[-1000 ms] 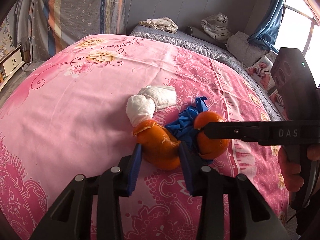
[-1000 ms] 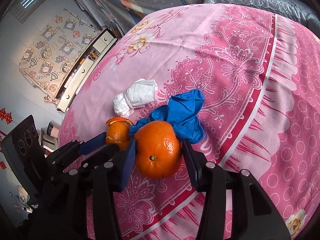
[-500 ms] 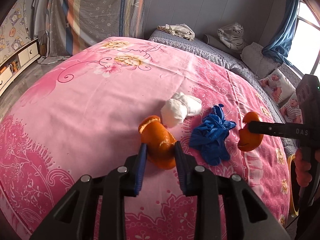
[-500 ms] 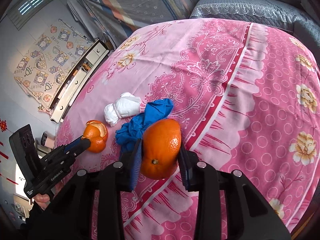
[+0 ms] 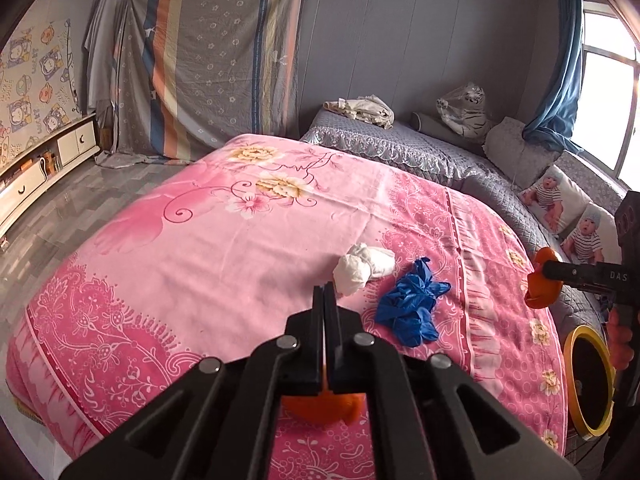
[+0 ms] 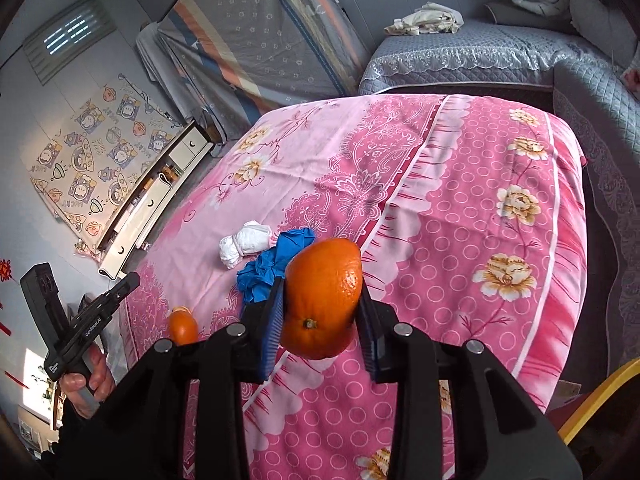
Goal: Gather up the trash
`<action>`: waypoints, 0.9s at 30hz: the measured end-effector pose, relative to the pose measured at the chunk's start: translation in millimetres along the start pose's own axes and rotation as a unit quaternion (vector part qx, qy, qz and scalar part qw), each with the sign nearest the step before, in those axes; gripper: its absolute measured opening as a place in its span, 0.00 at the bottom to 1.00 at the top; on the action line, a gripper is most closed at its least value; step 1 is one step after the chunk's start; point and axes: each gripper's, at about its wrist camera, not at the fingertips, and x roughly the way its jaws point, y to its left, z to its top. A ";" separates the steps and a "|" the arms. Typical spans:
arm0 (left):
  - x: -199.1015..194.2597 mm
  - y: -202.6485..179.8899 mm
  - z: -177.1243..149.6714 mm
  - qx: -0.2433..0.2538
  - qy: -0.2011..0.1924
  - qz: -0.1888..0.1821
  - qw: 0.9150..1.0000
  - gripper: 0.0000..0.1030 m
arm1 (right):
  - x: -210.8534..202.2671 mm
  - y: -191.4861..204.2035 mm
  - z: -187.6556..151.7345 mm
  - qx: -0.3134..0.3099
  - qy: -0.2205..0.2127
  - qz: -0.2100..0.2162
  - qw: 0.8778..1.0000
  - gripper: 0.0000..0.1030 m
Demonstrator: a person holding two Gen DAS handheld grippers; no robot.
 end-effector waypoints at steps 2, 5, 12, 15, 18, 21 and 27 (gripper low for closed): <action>-3.6 -2.0 2.2 -0.002 -0.001 -0.008 1.000 0.00 | -11.6 0.3 -3.5 -0.001 -0.006 -0.001 1.000 0.31; -12.3 -8.3 3.4 0.003 -0.005 -0.013 1.000 0.00 | -27.9 0.2 -7.4 -0.005 -0.016 0.000 1.000 0.31; -10.5 -24.5 -9.3 0.033 0.034 -0.034 0.998 0.05 | -51.1 -5.5 -15.3 0.001 -0.032 0.006 0.999 0.31; 4.1 -25.0 -23.3 0.034 0.066 -0.029 0.997 0.31 | -54.0 -8.5 -16.9 0.006 -0.031 0.007 0.999 0.31; 17.7 -25.1 -35.8 0.043 0.088 -0.019 0.995 0.33 | -56.4 -10.1 -17.2 0.009 -0.034 0.006 0.999 0.31; 32.1 -24.5 -48.0 0.048 0.112 -0.009 0.992 0.35 | -58.3 -11.0 -17.7 0.010 -0.037 0.008 0.999 0.31; 40.7 -31.3 -52.1 0.072 0.112 0.011 0.991 0.44 | -59.4 -9.9 -18.7 0.006 -0.037 0.011 0.999 0.31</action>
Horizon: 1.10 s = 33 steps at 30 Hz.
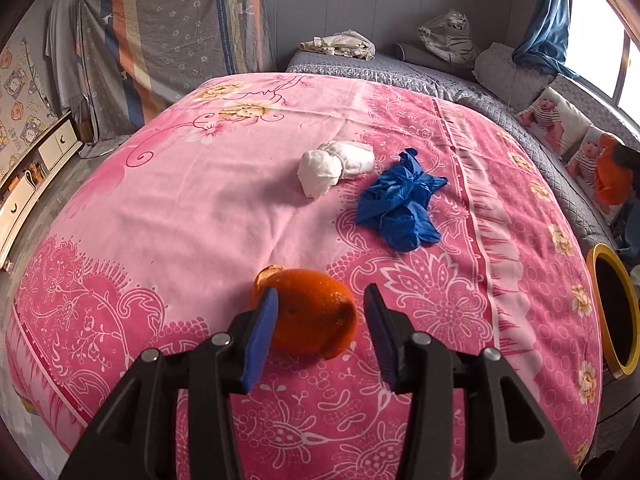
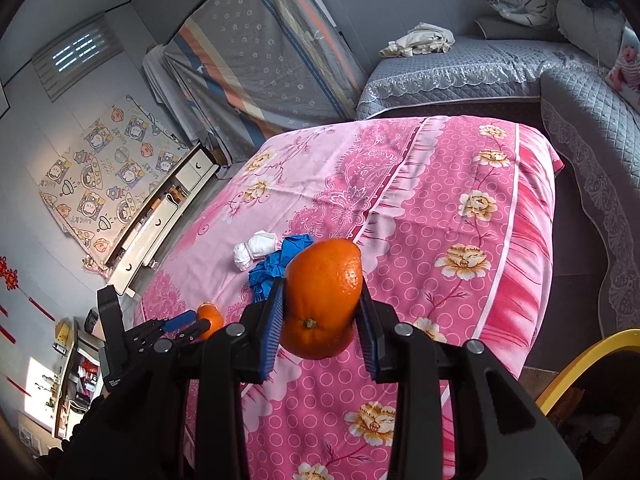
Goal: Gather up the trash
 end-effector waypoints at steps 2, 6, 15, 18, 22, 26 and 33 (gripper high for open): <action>4.1 -3.4 0.5 0.008 0.003 0.009 1.000 0.47 | 0.0 1.4 -0.5 -0.002 0.000 0.001 1.000 0.31; 12.2 -9.3 2.8 0.026 0.007 0.035 0.999 0.49 | 0.1 2.5 -1.1 -0.002 -0.001 0.003 1.000 0.31; 29.7 19.2 3.6 -0.018 0.016 0.066 0.998 0.25 | -15.4 0.0 -0.9 0.001 -0.017 0.004 1.000 0.31; 9.8 24.0 9.2 -0.039 -0.025 0.051 0.998 0.23 | -26.2 -1.5 -0.7 0.000 -0.027 0.003 1.000 0.31; -34.5 6.0 24.4 -0.037 -0.086 0.033 0.995 0.23 | -50.8 -2.6 -2.2 -0.002 -0.050 0.000 0.999 0.31; -89.4 -33.1 47.7 -0.014 -0.155 0.006 0.988 0.23 | -90.0 -1.6 -4.7 -0.011 -0.090 -0.010 0.996 0.31; -166.1 -125.6 71.1 0.044 -0.241 -0.056 0.968 0.23 | -170.6 1.8 -13.3 -0.030 -0.176 -0.052 0.983 0.31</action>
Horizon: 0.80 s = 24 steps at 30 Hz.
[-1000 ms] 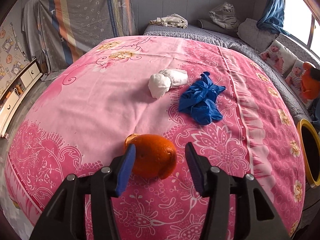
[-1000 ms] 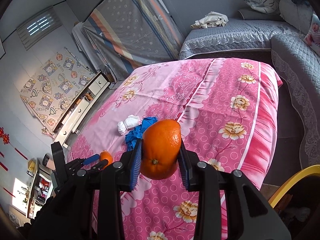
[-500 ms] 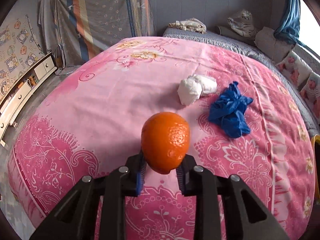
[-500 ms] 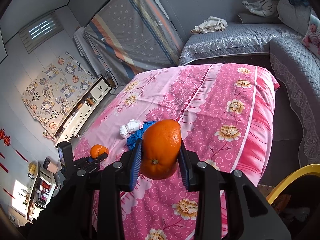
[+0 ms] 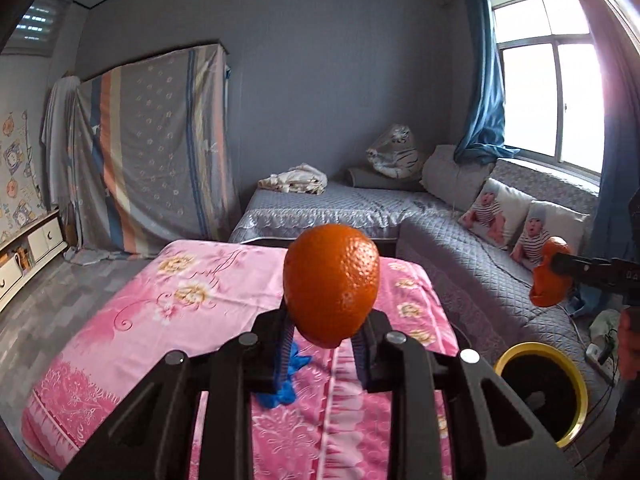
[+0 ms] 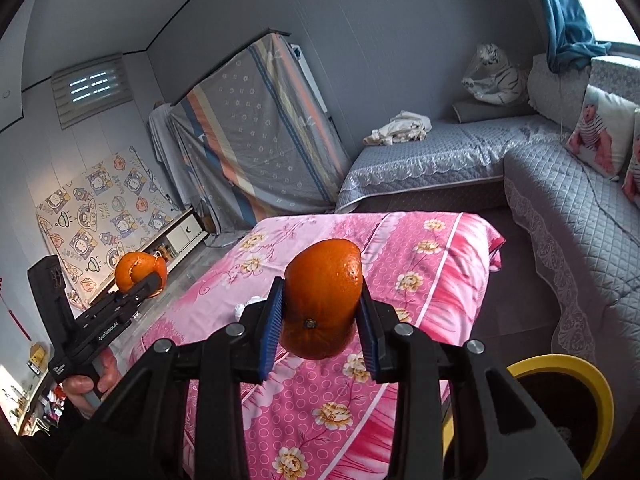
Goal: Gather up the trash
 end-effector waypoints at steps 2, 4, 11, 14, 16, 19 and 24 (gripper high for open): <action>-4.0 -26.4 8.4 0.010 -0.004 -0.030 0.999 0.23 | -18.5 -4.5 0.9 -0.004 -0.019 -0.019 1.000 0.31; -5.7 -53.2 11.5 0.024 -0.008 -0.057 0.998 0.23 | -33.5 -12.2 -1.4 -0.001 -0.030 -0.037 0.999 0.31; -3.1 -135.0 5.7 0.071 -0.005 -0.134 0.988 0.23 | -64.8 -55.4 -25.7 0.023 -0.044 -0.110 0.993 0.31; 2.9 -157.4 -0.5 0.081 0.004 -0.159 0.984 0.23 | -69.1 -75.2 -41.4 0.038 -0.038 -0.134 0.990 0.31; 8.2 -171.2 -4.7 0.087 0.012 -0.170 0.981 0.23 | -72.8 -88.9 -52.3 0.049 -0.035 -0.152 0.987 0.31; 16.8 -190.3 -13.3 0.101 0.021 -0.182 0.978 0.23 | -70.7 -112.9 -69.0 0.073 -0.025 -0.168 0.983 0.32; 37.8 -214.2 -31.3 0.113 0.051 -0.201 0.972 0.24 | -66.9 -154.7 -97.8 0.121 -0.009 -0.201 0.972 0.32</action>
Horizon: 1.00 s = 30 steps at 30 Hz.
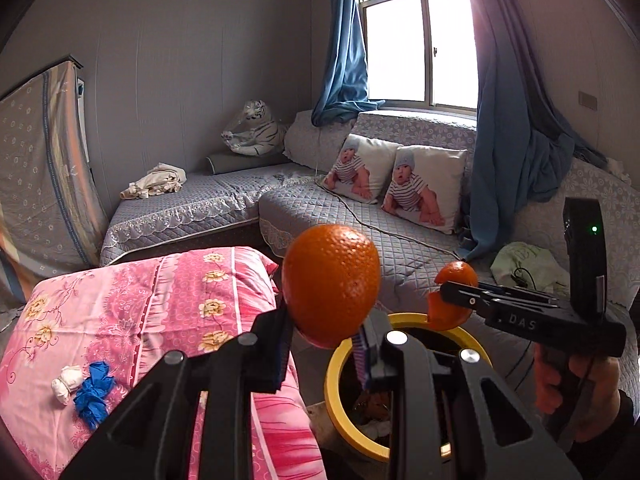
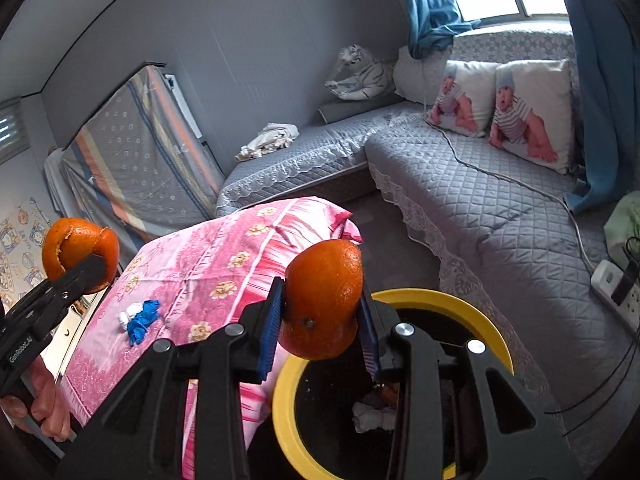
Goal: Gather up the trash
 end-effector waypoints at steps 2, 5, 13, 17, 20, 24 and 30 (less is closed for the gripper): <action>10.9 -6.4 -5.0 0.002 0.012 -0.012 1.000 0.24 | 8.5 -12.8 -6.9 0.015 0.011 -0.009 1.000 0.32; 30.1 -16.6 -12.2 0.007 0.028 -0.020 0.999 0.24 | 18.7 -27.4 -21.4 0.027 0.023 -0.027 0.999 0.32; 67.1 -33.1 -28.0 0.010 0.069 -0.029 0.997 0.25 | 35.8 -48.1 -43.9 0.052 0.049 -0.037 0.997 0.33; 76.8 -35.0 -32.9 0.007 0.083 -0.034 0.996 0.26 | 36.3 -51.5 -46.0 0.054 0.050 -0.047 0.996 0.37; 82.8 -32.5 -37.0 0.000 0.094 -0.036 0.995 0.30 | 32.9 -56.8 -45.0 0.062 0.043 -0.058 0.995 0.43; 82.8 -23.6 -38.1 -0.012 0.090 -0.031 0.995 0.49 | 28.0 -62.6 -41.9 0.070 0.034 -0.069 0.995 0.53; 77.6 -15.2 -36.8 -0.016 0.080 -0.029 0.996 0.61 | 23.4 -67.2 -39.4 0.081 0.028 -0.073 0.994 0.53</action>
